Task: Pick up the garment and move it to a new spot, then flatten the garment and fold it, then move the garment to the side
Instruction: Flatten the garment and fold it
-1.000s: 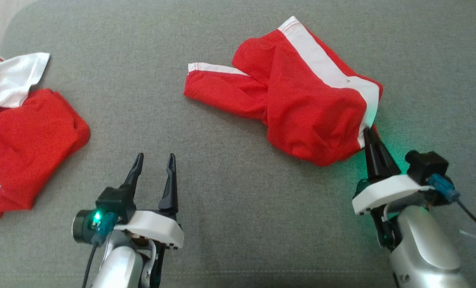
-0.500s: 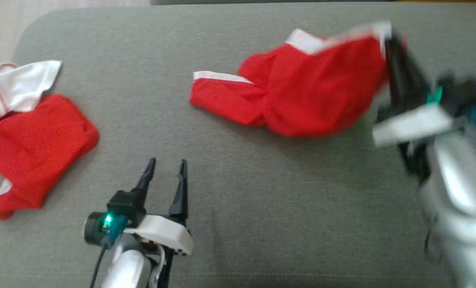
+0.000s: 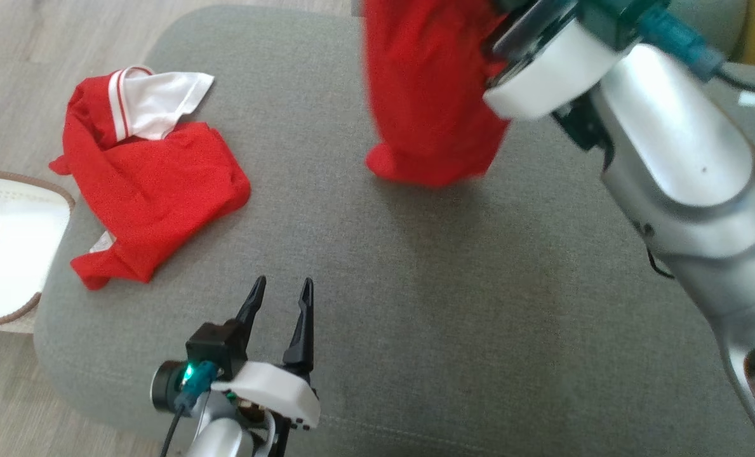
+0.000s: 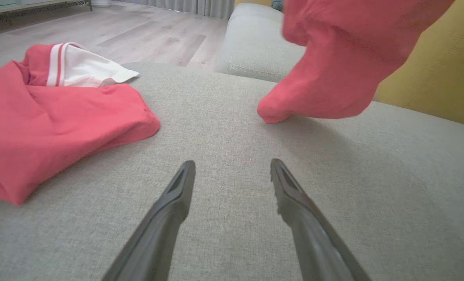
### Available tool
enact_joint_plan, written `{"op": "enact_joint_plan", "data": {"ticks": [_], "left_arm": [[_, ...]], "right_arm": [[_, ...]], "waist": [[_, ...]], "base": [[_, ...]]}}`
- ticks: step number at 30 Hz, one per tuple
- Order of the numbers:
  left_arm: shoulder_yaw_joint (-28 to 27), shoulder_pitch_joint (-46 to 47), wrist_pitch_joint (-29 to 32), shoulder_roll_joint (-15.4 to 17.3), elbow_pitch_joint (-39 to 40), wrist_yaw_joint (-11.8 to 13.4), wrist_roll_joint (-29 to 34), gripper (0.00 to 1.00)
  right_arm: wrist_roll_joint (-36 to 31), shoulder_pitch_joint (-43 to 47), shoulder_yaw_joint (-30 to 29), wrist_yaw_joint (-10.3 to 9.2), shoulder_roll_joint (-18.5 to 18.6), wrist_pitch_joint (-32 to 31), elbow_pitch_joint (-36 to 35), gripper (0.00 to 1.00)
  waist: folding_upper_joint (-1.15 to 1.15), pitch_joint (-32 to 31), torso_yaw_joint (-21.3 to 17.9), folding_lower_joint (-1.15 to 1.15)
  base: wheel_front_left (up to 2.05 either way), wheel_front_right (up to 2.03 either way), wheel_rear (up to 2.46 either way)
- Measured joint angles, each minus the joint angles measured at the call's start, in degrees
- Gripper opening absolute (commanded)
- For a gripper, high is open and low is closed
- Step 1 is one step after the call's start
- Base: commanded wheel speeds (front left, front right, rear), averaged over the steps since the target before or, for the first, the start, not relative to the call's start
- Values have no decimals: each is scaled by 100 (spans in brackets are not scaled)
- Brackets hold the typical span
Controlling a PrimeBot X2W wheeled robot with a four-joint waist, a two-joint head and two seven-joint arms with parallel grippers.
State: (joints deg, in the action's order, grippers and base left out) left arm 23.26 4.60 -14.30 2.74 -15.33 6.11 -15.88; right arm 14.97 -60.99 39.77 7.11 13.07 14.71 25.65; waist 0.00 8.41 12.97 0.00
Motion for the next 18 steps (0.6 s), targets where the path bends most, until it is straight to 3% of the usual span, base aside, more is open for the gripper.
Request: {"op": "enact_joint_plan", "data": {"ticks": [4,13,18], "left_arm": [[-10,-99,0,2,-2,43,0,100],[-32,24,1,2,-14,-15,98,100],[-162,188,0,1,-59,-70,172,100]], "right_arm": [[386,101,494,0,246,1,-118,0],[1025,1773,1160,0,1807,-2,344,0],[1031,2280,985,0,1919,-4,818,0]], "waist": [[0,-8,-46,0],[0,205,-521,0],[0,306,-782,0]], "base": [[0,0,0],[0,0,0],[0,0,0]]}}
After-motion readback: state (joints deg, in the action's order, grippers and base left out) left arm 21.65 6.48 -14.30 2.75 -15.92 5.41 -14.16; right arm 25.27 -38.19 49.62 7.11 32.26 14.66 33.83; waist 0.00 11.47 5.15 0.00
